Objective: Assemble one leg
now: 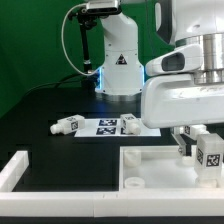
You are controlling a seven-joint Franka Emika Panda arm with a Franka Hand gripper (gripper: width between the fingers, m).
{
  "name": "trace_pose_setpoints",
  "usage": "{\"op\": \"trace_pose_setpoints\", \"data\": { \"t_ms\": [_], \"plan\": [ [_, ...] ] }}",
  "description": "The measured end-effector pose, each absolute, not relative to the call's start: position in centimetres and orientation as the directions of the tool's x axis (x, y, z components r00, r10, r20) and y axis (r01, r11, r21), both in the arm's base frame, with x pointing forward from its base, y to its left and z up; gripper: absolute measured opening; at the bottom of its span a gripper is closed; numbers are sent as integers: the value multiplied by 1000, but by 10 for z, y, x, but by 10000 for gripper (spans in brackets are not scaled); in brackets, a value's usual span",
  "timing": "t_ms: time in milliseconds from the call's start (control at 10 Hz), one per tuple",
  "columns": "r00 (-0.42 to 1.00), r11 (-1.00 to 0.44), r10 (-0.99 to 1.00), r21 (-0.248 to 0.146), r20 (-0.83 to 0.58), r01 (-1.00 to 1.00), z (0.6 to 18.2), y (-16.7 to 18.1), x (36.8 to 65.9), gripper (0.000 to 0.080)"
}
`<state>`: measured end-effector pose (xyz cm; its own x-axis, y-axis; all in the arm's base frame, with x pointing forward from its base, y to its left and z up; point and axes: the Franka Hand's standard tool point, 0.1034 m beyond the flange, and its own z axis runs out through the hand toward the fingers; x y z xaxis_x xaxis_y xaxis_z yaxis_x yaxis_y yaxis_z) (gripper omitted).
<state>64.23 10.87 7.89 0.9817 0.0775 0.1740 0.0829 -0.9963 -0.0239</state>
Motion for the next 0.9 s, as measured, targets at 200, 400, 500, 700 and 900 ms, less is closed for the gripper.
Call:
{"op": "trace_pose_setpoints", "data": {
  "t_ms": [200, 400, 500, 700, 900],
  "plan": [
    [1000, -1000, 6, -20, -30, 5, 81, 111, 644, 649],
    [1000, -1000, -18, -21, -14, -18, 80, 109, 648, 649],
    [1000, -1000, -17, -20, -13, -18, 80, 109, 648, 539],
    [986, -985, -168, -21, -17, -169, 80, 110, 648, 404],
    [945, -945, -327, -17, -21, -327, 79, 110, 648, 284]
  ]
}}
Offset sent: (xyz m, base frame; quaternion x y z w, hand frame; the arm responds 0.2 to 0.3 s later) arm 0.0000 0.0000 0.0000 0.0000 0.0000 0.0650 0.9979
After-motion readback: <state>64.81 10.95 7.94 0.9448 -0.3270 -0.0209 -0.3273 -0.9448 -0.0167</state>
